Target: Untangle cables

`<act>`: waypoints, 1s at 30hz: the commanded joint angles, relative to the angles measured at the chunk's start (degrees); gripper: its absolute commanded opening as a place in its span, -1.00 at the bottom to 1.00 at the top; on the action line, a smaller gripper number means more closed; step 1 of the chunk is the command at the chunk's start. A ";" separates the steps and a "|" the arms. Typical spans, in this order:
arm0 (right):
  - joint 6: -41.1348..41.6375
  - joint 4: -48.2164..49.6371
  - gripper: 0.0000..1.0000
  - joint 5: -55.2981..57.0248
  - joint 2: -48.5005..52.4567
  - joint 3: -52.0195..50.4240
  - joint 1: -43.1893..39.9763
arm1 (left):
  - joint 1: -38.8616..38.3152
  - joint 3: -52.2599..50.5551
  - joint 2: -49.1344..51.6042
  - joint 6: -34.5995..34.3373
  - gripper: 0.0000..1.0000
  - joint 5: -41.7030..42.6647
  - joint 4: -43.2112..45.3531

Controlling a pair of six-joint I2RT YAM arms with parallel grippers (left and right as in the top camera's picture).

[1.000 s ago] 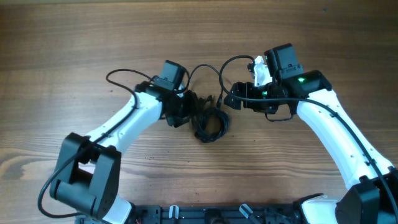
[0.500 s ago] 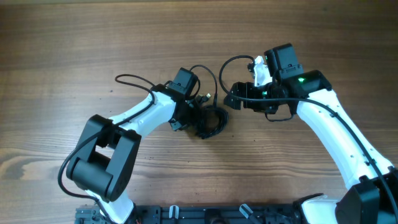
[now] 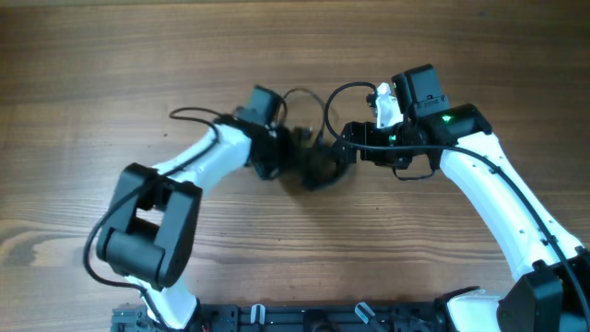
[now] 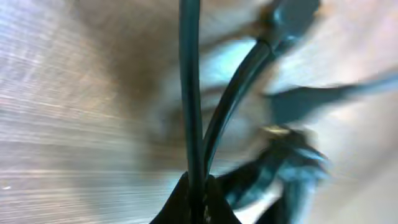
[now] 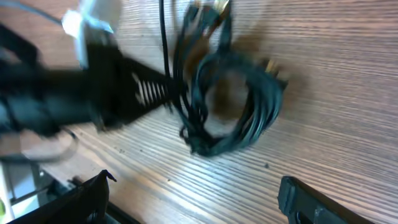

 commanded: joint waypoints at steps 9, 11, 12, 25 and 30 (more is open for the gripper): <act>-2.12 3.17 0.76 -6.05 -3.93 1.99 0.15 | 6.36 5.92 -2.58 -44.65 -0.92 27.02 0.57; -1.07 4.00 0.71 -6.51 -3.96 1.99 0.15 | 6.19 5.92 -2.58 -50.27 -0.92 31.93 0.57; -0.44 4.50 0.71 -6.51 -3.96 1.99 0.15 | 6.12 5.95 -2.58 -52.00 -0.92 33.99 0.59; 3.93 7.58 0.28 -5.44 -3.93 1.99 0.15 | 5.53 5.92 -2.58 -53.53 -0.92 33.53 0.57; 5.09 9.14 0.14 -3.21 -3.89 1.88 1.05 | 4.15 5.92 -2.58 -52.94 -0.92 32.89 0.61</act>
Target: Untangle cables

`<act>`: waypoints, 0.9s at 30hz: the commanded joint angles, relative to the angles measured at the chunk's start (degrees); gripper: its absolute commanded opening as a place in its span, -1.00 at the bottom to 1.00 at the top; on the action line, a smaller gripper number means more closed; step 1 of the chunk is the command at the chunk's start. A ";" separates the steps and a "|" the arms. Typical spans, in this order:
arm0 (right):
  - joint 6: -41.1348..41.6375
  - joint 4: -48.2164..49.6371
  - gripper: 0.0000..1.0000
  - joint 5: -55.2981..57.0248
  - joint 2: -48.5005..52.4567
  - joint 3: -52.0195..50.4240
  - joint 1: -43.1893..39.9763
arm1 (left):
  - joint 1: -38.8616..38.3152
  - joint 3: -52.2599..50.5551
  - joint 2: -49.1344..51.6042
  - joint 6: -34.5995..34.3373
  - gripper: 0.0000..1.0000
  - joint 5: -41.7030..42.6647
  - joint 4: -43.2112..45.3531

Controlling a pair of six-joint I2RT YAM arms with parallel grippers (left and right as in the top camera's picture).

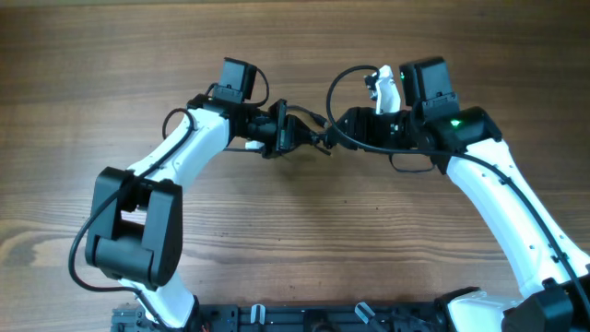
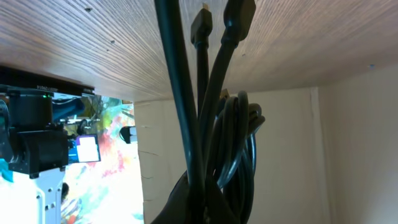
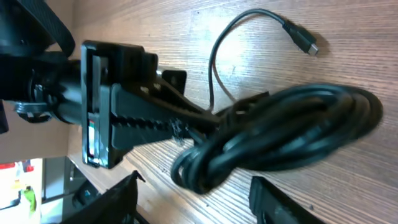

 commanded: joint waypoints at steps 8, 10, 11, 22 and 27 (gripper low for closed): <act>0.31 -2.73 0.20 2.16 -1.05 1.33 -1.81 | 0.61 0.90 -1.44 34.73 -0.92 1.66 13.29; -2.38 -4.17 0.24 -1.18 -2.16 1.33 -4.72 | 2.32 0.90 -1.44 43.76 -0.92 2.21 16.35; -3.13 -4.79 0.25 -1.99 -2.69 1.33 -5.92 | 2.97 0.90 -1.44 46.38 -0.92 2.16 16.59; -2.82 -5.44 0.27 -1.64 -3.85 1.27 -9.64 | 3.65 0.90 -1.44 76.72 -0.92 2.71 22.64; -1.38 -5.31 0.27 0.55 -2.29 1.18 -9.64 | 1.05 0.90 -1.44 76.22 -0.92 10.88 39.19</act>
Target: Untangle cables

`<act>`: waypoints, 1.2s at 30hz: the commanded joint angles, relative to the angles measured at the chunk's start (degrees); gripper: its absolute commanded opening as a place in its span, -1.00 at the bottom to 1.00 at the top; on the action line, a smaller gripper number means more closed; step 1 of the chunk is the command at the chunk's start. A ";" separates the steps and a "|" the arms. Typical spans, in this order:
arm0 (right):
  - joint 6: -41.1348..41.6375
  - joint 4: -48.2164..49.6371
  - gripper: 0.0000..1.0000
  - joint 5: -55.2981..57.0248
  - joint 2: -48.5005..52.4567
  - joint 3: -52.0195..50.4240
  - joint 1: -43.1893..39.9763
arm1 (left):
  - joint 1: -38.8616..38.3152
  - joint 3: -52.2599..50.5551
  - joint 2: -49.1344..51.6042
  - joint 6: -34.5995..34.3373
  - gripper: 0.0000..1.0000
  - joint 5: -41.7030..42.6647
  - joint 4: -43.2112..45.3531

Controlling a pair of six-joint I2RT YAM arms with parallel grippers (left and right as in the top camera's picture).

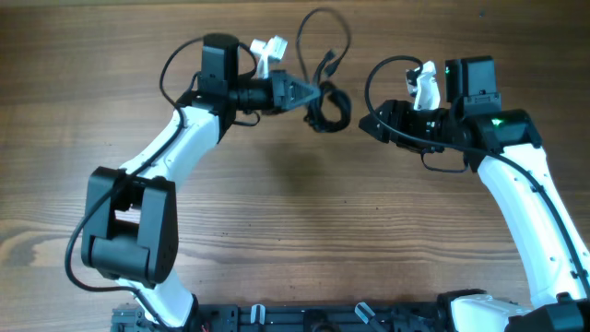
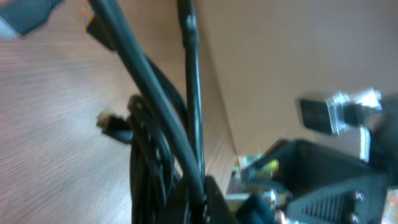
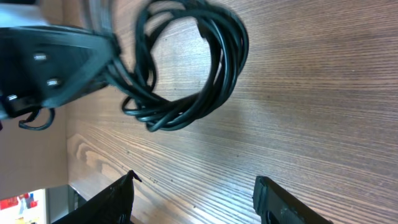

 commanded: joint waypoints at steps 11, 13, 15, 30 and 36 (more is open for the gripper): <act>0.50 3.26 0.18 3.80 4.11 1.07 0.15 | -5.40 0.96 -1.44 -0.83 -0.92 11.26 18.99; 1.51 3.19 0.12 3.80 4.50 1.07 0.15 | -5.40 0.96 -1.44 -0.83 -0.92 11.23 18.99; 1.77 3.06 0.07 3.34 4.57 1.07 0.15 | -5.40 0.96 -1.44 -0.81 -0.92 11.21 18.95; 4.76 0.44 -0.27 2.05 5.16 0.68 4.94 | -5.57 0.96 -1.44 -0.72 -0.92 11.04 18.49; 6.27 0.70 -0.55 0.68 8.90 0.68 6.34 | -7.08 0.96 -1.44 -0.13 -0.92 11.02 17.00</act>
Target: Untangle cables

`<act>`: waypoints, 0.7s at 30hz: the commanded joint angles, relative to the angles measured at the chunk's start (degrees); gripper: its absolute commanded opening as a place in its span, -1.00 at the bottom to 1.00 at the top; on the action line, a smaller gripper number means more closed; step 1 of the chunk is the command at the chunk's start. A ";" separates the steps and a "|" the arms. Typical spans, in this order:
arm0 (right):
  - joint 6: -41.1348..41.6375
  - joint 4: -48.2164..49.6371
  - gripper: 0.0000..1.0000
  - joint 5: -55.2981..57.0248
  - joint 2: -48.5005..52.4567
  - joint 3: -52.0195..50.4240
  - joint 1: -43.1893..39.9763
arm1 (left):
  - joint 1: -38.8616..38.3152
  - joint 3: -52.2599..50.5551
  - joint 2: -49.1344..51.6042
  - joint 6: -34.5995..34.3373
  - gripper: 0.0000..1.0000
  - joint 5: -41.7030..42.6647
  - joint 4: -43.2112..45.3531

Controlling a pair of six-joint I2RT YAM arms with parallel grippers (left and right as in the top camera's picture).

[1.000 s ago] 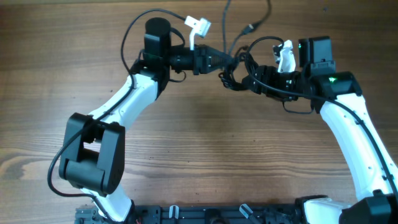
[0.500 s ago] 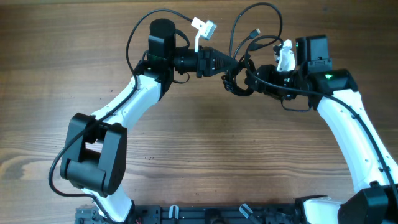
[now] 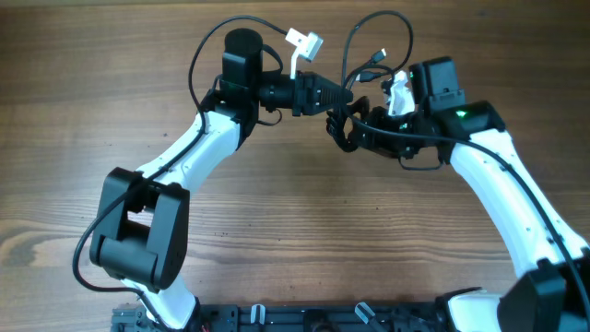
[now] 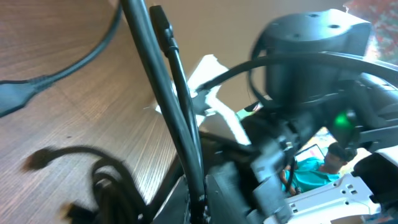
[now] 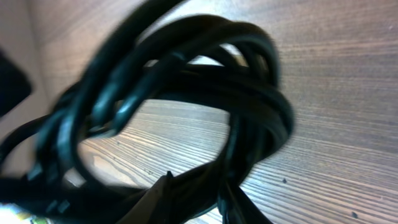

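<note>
A coil of black cables (image 3: 337, 130) hangs between my two grippers near the far middle of the table. In the right wrist view the coil (image 5: 255, 93) fills the frame. My left gripper (image 3: 324, 96) points right and is shut on a thick black cable (image 4: 163, 93) that runs straight out from its jaws (image 4: 198, 202). My right gripper (image 3: 350, 129) points left and is shut on the coil's strands (image 5: 199, 199). A thinner cable loop (image 3: 376, 20) arcs up beyond the coil, with plug ends hanging from it.
The wooden table (image 3: 277, 231) lies under both arms. A white tag (image 3: 304, 41) sticks up from the left wrist. The right arm's body (image 4: 311, 74) is close in front of the left wrist camera. A dark rail (image 3: 313, 318) runs along the near edge.
My right gripper was open and well apart to the right of the coil; now it has moved left and is shut on the coil. My left gripper holds its cable, slightly further right.
At first my left gripper gripped a cable at the bundle lying mid-table, the right open beside it. Then the bundle was lifted, still close to the open right gripper. Then the left held it at the far side, the right apart. Now both grip it.
</note>
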 commanded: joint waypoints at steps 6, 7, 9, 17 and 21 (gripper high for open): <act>0.83 0.37 -0.91 -1.75 2.99 0.68 0.37 | -1.09 0.87 -1.38 0.39 -0.92 -1.07 0.37; 0.81 0.39 -0.91 -1.60 2.99 0.68 0.37 | -1.09 0.87 -1.38 0.22 -0.92 -1.99 -0.04; 0.79 0.37 -0.91 -1.44 2.86 0.70 -0.07 | -1.09 0.87 -1.38 0.26 -0.92 -3.93 -1.81; -2.73 -0.52 -0.91 -3.17 -5.51 0.76 -5.22 | -1.09 0.87 -1.38 0.26 -0.85 -19.85 -21.29; -3.74 -0.31 -0.91 -3.17 -12.59 0.76 -6.19 | -1.25 0.87 -1.38 0.26 -0.59 -22.18 -31.23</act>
